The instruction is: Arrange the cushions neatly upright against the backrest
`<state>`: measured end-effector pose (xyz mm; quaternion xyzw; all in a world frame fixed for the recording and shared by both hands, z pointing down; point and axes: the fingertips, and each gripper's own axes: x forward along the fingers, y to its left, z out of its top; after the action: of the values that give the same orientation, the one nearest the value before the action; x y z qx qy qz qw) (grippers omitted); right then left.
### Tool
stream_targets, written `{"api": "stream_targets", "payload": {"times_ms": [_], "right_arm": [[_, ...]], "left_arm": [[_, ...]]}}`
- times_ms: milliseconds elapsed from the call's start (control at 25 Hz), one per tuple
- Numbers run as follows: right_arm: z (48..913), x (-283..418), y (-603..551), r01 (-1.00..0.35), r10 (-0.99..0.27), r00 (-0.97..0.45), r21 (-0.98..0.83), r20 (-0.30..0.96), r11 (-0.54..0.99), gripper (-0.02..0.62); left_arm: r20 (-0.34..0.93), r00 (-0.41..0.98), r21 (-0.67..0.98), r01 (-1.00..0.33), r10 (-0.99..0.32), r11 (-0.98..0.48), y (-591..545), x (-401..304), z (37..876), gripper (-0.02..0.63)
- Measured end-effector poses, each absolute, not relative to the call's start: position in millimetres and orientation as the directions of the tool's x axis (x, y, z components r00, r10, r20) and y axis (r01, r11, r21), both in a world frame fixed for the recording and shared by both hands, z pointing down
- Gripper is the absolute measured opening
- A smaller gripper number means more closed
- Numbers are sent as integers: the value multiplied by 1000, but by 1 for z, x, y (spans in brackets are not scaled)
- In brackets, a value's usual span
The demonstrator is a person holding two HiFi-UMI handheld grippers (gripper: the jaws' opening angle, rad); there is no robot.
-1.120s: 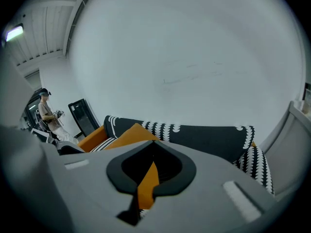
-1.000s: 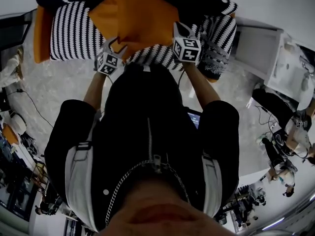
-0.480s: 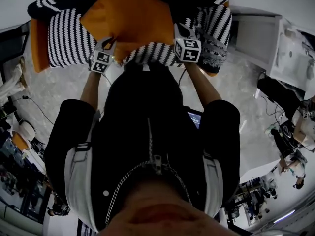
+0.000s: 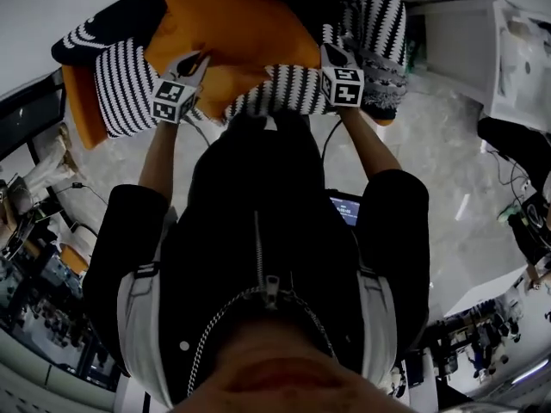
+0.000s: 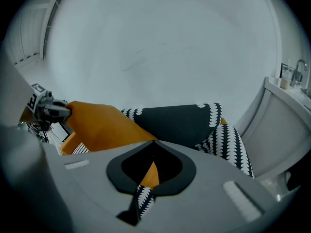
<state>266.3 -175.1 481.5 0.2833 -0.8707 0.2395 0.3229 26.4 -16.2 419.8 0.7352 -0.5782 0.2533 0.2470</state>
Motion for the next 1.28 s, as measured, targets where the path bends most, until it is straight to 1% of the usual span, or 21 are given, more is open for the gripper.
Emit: {"api": "stream_targets", "payload": {"times_ms": [320, 440, 560, 640, 800, 960, 1040, 1080, 1280], "right_arm": [[543, 308, -182, -660, -301, -558, -194, 773, 726, 3], [564, 317, -180, -662, -277, -542, -199, 793, 723, 3], [586, 330, -183, -696, -264, -515, -218, 816, 684, 3], [601, 338, -189, -725, -264, -495, -227, 828, 650, 3], [629, 342, -203, -739, -280, -463, -191, 841, 647, 5], [668, 346, -212, -735, -212, -451, -225, 867, 640, 76], [692, 357, -213, -725, -172, -438, -233, 883, 648, 92], [703, 362, -214, -721, -150, -437, -246, 887, 648, 111], [734, 368, -224, -731, -61, -487, -368, 871, 575, 177]], "left_arm": [[639, 235, 88, -968, -733, -233, -76, 34, 400, 35], [620, 236, 99, -970, -748, -224, -95, 37, 388, 35], [612, 236, 115, -971, -755, -209, -107, 41, 384, 35], [612, 232, 123, -972, -756, -198, -110, 40, 384, 35], [622, 206, 122, -979, -755, -166, -110, 33, 381, 35], [632, 188, 120, -982, -752, -145, -114, 34, 382, 35], [639, 185, 129, -983, -746, -133, -118, 42, 389, 35], [644, 183, 134, -983, -743, -127, -118, 46, 393, 35], [662, 167, 151, -985, -731, -88, -115, 44, 401, 35]]}}
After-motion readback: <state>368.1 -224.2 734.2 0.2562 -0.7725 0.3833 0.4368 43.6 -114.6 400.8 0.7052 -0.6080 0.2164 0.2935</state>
